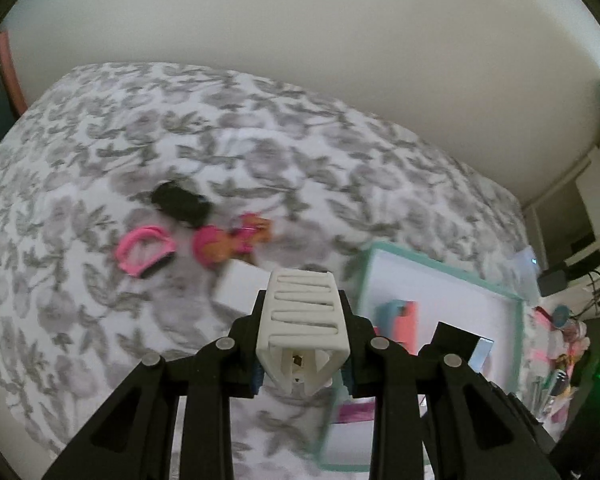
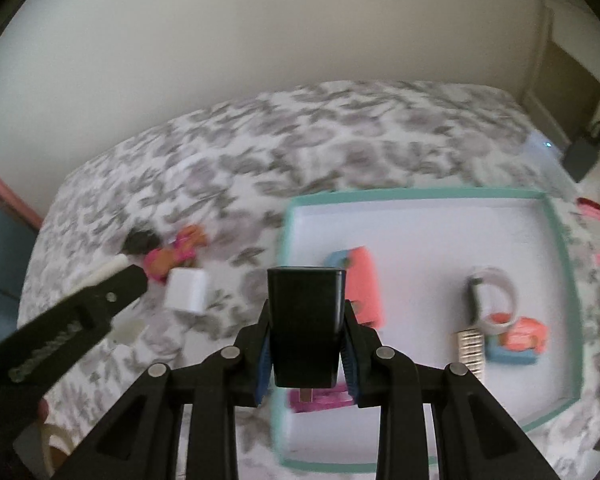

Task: Organize rigid objects
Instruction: 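Carry the white holder with the left tool over the tray while the right tool carries the charger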

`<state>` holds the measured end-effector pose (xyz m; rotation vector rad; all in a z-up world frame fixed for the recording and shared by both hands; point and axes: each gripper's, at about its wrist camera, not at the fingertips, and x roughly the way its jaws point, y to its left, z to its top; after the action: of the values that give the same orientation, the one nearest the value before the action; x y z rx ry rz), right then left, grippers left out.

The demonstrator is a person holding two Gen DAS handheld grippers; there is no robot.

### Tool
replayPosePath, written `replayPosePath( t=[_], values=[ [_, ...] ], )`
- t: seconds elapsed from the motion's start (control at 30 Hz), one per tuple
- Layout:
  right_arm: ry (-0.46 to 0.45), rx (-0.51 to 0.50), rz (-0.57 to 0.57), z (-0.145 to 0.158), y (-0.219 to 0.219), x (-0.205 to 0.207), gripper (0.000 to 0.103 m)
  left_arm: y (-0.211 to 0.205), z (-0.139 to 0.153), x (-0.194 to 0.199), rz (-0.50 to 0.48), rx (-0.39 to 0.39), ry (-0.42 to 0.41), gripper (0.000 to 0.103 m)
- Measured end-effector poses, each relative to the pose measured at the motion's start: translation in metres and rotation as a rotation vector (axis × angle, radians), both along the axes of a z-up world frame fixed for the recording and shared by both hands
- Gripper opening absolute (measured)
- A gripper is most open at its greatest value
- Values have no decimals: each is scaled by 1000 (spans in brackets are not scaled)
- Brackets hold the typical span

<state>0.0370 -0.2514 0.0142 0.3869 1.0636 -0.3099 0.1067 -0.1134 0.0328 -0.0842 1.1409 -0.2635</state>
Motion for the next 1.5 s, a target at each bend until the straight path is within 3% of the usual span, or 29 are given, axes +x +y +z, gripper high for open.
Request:
replayPosePath(
  t=[0.3,0.77,1.1,1.5],
  values=[
    [22,-33,-168,-3,-70,-20,31,-55,-3,-9,-82,-6,0,31],
    [14,-157,-305,3,-125,-35,31,-121,-16,-20,-209,-17,8,31],
    [67,-165,-386,-16,-148,-46,31,-143,-42,-27,-277,13,28,31],
    [134,-124,-382,-39,-152,-50,31,-146,-61,-30,-284,16,62,31]
  ],
)
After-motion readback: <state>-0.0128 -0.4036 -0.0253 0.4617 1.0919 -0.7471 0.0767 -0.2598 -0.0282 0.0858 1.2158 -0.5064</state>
